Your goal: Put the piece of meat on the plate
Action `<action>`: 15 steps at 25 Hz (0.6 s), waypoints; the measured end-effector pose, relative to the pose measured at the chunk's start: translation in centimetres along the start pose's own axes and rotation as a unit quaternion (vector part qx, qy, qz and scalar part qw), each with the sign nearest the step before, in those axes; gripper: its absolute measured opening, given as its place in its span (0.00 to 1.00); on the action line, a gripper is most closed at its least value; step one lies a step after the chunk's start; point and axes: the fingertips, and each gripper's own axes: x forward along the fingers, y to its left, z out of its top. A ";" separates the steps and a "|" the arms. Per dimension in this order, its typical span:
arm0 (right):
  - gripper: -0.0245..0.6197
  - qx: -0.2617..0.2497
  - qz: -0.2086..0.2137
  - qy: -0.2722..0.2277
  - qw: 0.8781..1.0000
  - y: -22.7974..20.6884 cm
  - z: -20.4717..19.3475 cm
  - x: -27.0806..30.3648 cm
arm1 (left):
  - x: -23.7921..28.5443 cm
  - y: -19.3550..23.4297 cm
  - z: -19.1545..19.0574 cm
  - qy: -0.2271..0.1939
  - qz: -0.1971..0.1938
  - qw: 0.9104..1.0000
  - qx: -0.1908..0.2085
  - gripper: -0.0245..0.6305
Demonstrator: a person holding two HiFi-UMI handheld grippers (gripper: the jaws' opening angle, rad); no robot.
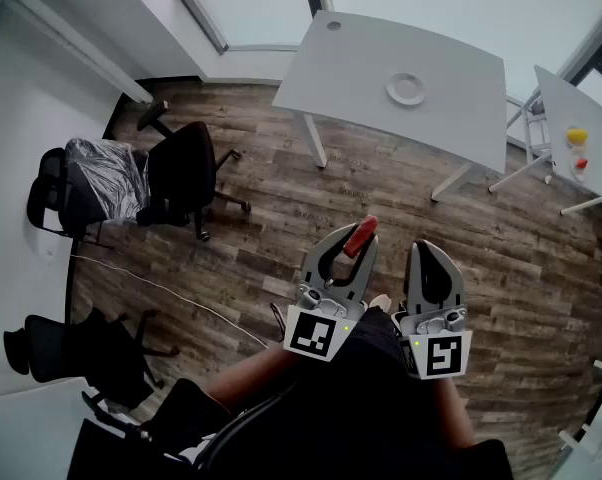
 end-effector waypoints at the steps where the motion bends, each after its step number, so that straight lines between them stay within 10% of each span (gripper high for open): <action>1: 0.04 -0.001 -0.001 -0.003 1.000 -0.2 0.1 -0.1 | 0.1 -0.2 0.0 -0.001 -0.001 1.000 0.002 0.18; 10: 0.04 0.038 -0.021 -0.036 0.998 -4.1 0.5 -3.1 | 1.1 -1.6 -0.3 -0.003 0.028 1.000 0.004 0.18; 15: 0.04 0.043 0.085 -0.067 0.993 -4.3 1.3 -5.0 | 1.9 -3.8 -0.5 -0.005 0.046 0.999 0.010 0.18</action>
